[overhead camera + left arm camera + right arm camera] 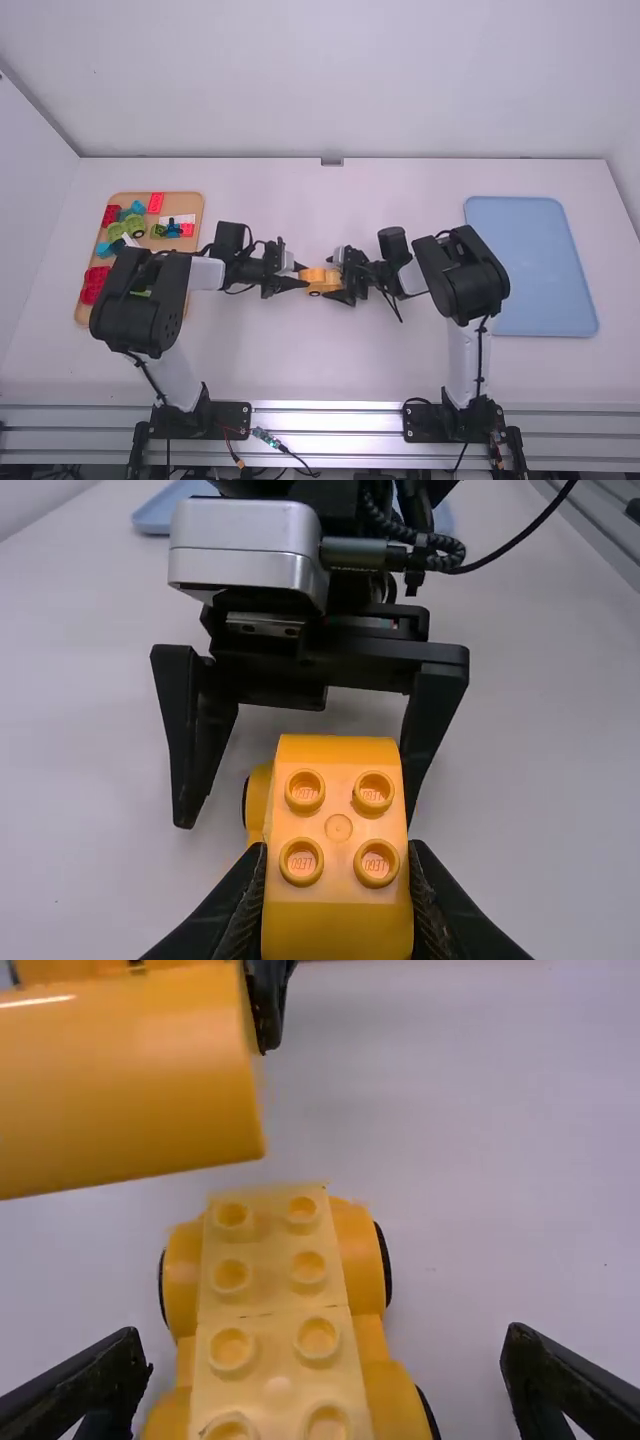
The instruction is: Assemble lego blocks to make yellow taxi
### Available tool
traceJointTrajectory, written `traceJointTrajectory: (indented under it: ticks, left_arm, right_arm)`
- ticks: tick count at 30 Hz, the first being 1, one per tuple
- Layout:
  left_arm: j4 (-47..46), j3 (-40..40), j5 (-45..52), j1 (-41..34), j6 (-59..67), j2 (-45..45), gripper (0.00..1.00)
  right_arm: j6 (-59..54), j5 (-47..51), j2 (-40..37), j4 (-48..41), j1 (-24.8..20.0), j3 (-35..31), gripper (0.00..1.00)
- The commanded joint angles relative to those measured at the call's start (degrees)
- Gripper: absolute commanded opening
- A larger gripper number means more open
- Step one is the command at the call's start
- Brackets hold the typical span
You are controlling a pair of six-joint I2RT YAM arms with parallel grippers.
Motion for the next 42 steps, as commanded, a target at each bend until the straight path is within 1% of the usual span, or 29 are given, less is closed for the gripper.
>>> traceJointTrajectory:
  ticks: [1,3,5,7,8,9,11,13,18,24,30,34,42]
  left_arm:
    - [0.0,0.83,2.71,-0.09,0.22,1.07,0.01]
    - [-0.17,1.11,2.51,-0.13,-0.17,1.24,0.01]
    - [0.07,1.99,0.9,-0.94,-2.08,1.68,0.01]
    - [-0.22,3.26,-3.1,-2.12,-4.63,1.81,0.03]
    - [-0.24,3.5,-4.07,-2.51,-5.35,1.81,0.02]
    - [-0.24,3.98,-5.75,-3.45,-6.38,1.81,0.02]
    - [-0.13,4.63,-8.17,-5.99,-6.97,1.81,0.01]
    - [-0.17,4.74,-9.07,-6.84,-6.93,1.81,0.01]
    - [-0.24,4.24,-10.43,-5.38,-8.02,1.81,0.01]
    - [0.35,3.69,-8.96,-3.19,-7.8,2.62,0.01]
    - [0.15,4.74,-6.78,-4.48,-7.34,5.31,0.01]
    - [0.2,4.81,-9.77,-5.84,-7.3,5.4,0.02]
    - [-0.02,4.81,-10.51,-6.14,-7.34,5.4,0.02]
  right_arm:
    - [0.83,-0.24,1.35,-0.24,0.07,0.98,0.85]
    - [0.81,-0.39,1.35,-0.22,0.11,0.98,0.81]
    - [0.79,-0.37,1.35,-0.22,0.04,0.87,0.69]
    - [0.63,-0.37,1.35,-0.09,0.17,0.61,0.6]
    - [0.63,-0.37,1.35,-0.09,0.17,0.61,0.59]
    - [0.61,-0.37,1.35,-0.24,0.04,0.61,0.53]
    - [0.61,-0.13,1.35,-0.28,-0.26,0.66,0.48]
    - [0.55,-0.17,1.35,-0.74,-0.33,0.68,0.43]
    - [-2.4,-0.2,1.35,-2.91,-0.44,0.63,0.39]
    - [-2.64,-0.7,1.35,-2.69,-0.7,0.31,0.39]
    - [-2.62,-0.59,1.35,-2.73,-0.7,0.39,0.4]
    - [-2.64,0.11,1.35,-2.78,-0.7,0.39,0.39]
    - [-2.64,0.26,1.35,-2.82,-0.7,0.39,0.39]
